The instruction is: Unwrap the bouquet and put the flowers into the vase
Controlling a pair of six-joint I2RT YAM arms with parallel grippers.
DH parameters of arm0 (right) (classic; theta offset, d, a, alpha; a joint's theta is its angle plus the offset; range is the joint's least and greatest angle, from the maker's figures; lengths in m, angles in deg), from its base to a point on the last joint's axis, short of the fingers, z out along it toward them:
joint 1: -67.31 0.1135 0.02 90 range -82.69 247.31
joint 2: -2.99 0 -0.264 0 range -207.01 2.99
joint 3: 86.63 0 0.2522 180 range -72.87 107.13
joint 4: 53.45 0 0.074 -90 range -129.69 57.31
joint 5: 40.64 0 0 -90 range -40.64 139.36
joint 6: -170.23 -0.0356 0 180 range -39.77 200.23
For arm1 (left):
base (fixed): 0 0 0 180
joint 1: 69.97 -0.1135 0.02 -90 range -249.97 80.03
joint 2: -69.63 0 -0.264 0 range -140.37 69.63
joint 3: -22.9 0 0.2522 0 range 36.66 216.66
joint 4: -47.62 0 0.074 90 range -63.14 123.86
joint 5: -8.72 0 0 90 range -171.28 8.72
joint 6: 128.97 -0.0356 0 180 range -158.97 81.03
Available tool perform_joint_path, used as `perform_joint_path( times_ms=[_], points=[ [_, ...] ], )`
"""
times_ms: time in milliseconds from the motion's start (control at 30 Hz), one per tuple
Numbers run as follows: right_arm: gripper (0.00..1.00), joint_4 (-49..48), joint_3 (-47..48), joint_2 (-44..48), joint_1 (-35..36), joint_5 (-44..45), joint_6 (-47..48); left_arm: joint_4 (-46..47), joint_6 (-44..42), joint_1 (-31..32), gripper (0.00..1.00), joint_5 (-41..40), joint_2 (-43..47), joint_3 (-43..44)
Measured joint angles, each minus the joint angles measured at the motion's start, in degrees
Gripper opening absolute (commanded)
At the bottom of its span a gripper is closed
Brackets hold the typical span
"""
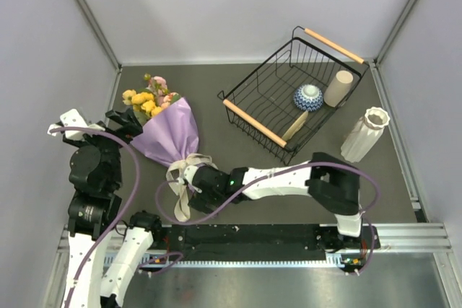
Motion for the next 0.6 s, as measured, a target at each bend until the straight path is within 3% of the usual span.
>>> perform_joint_path(
  times_ms=[333, 600],
  points=[
    [0.99, -5.7, 3.5, -7.3, 0.3, 8.0, 1.8, -1.0, 1.7, 0.0, 0.99, 3.0, -2.7, -1.2],
    [0.98, -10.7, 9.1, -12.2, -4.7, 7.9, 2.8, -5.5, 7.8, -0.1, 0.85, 4.8, -8.5, -4.6]
  ],
)
